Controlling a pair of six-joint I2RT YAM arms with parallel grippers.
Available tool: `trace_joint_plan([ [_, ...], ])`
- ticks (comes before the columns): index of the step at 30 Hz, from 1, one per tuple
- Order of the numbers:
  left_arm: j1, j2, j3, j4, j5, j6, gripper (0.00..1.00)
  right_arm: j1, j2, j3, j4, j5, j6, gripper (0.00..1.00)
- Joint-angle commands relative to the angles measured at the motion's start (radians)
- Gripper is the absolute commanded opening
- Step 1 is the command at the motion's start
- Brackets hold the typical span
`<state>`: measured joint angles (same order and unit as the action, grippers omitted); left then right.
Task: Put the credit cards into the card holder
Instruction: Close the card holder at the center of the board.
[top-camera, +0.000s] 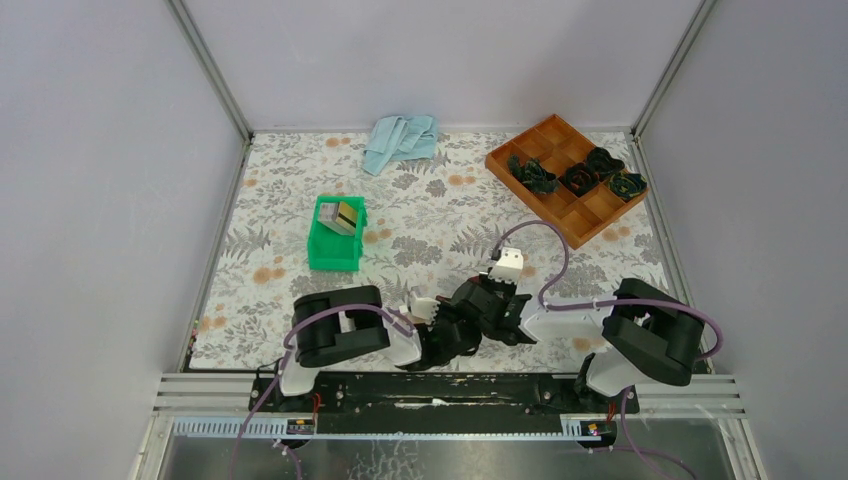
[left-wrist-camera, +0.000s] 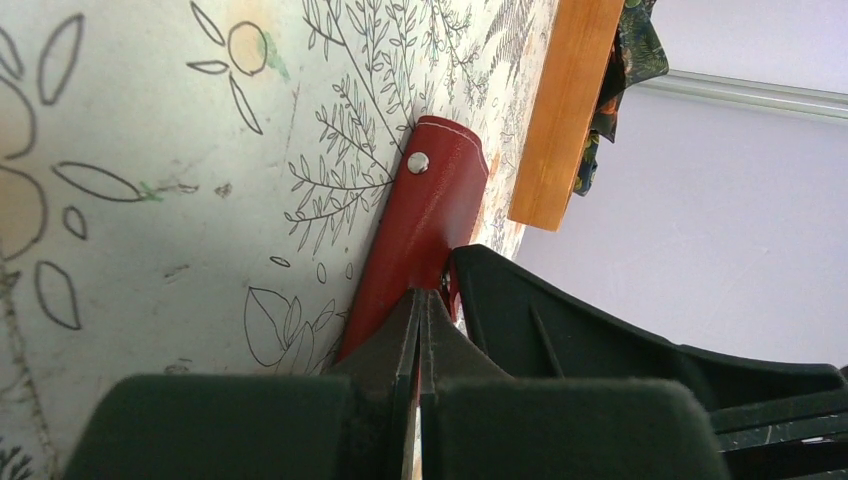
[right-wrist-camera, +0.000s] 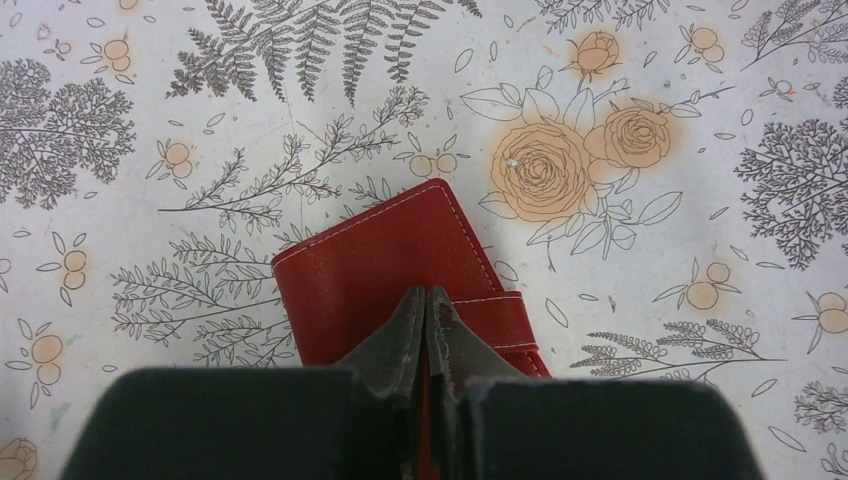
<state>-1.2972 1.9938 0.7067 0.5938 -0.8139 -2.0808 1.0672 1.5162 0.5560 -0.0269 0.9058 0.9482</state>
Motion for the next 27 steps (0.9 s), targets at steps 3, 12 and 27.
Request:
trace_joint_plan([
  [3, -0.038, 0.083, -0.032, -0.347, 0.191, 0.005, 0.00, 0.076, 0.114, -0.138, -0.096, -0.371, 0.110, 0.00],
  [12, -0.043, 0.075, -0.030, -0.365, 0.180, 0.000, 0.00, 0.079, 0.118, -0.154, -0.080, -0.363, 0.120, 0.01],
  [27, -0.035, -0.124, -0.112, -0.436, 0.008, 0.072, 0.46, 0.036, -0.060, 0.105, -0.281, -0.188, -0.080, 0.46],
])
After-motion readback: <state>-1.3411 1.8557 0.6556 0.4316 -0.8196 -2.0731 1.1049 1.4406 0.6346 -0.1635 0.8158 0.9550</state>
